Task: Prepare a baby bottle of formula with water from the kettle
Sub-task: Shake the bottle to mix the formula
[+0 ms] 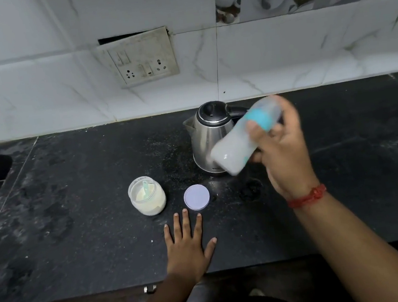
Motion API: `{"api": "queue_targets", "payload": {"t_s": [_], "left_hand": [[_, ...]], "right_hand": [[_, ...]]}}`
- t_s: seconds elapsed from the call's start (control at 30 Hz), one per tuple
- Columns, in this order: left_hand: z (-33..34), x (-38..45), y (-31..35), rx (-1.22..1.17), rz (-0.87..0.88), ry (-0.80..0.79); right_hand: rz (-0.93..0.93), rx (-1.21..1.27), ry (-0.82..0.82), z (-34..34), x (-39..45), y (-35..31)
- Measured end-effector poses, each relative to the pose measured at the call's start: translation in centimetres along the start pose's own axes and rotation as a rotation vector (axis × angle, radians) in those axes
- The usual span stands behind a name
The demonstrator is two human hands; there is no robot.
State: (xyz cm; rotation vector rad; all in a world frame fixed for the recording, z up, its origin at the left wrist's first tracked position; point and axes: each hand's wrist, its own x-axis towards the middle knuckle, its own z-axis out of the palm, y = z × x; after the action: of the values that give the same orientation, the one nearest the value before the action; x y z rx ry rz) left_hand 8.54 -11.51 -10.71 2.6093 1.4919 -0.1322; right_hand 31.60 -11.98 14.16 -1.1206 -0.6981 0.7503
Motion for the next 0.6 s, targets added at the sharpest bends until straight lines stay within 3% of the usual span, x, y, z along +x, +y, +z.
{"api": "queue_targets", "payload": {"t_s": [0.07,0.17,0.2,0.33,0.43,0.47,0.57,0.6], "left_hand": [[0.09,0.03,0.06,-0.005,-0.001,0.007],[0.19,-0.02,0.03,0.001,0.004,0.008],[0.13,0.01,-0.02,0.001,0.001,0.004],[0.23,0.04,0.09,-0.002,0.002,0.012],[0.27,0.06,-0.04,-0.006,0.003,0.015],[0.26,0.08,-0.06,-0.004,0.004,0.017],[0.22,0.05,0.08,-0.003,0.000,0.017],[0.22,0.05,0.09,-0.003,-0.001,0.017]], "right_hand": [[-0.035,0.048,0.098,-0.27,0.16,0.17],[-0.035,-0.147,-0.126,-0.22,-0.24,0.18],[-0.033,-0.161,-0.134,-0.20,-0.23,0.26],[-0.042,0.018,0.101,0.22,0.51,0.06],[0.022,-0.188,-0.122,0.24,0.32,0.44],[0.023,-0.195,-0.119,0.27,0.26,0.48],[-0.009,-0.003,0.109,0.35,0.49,0.14],[-0.006,0.002,0.116,0.41,0.51,0.20]]}}
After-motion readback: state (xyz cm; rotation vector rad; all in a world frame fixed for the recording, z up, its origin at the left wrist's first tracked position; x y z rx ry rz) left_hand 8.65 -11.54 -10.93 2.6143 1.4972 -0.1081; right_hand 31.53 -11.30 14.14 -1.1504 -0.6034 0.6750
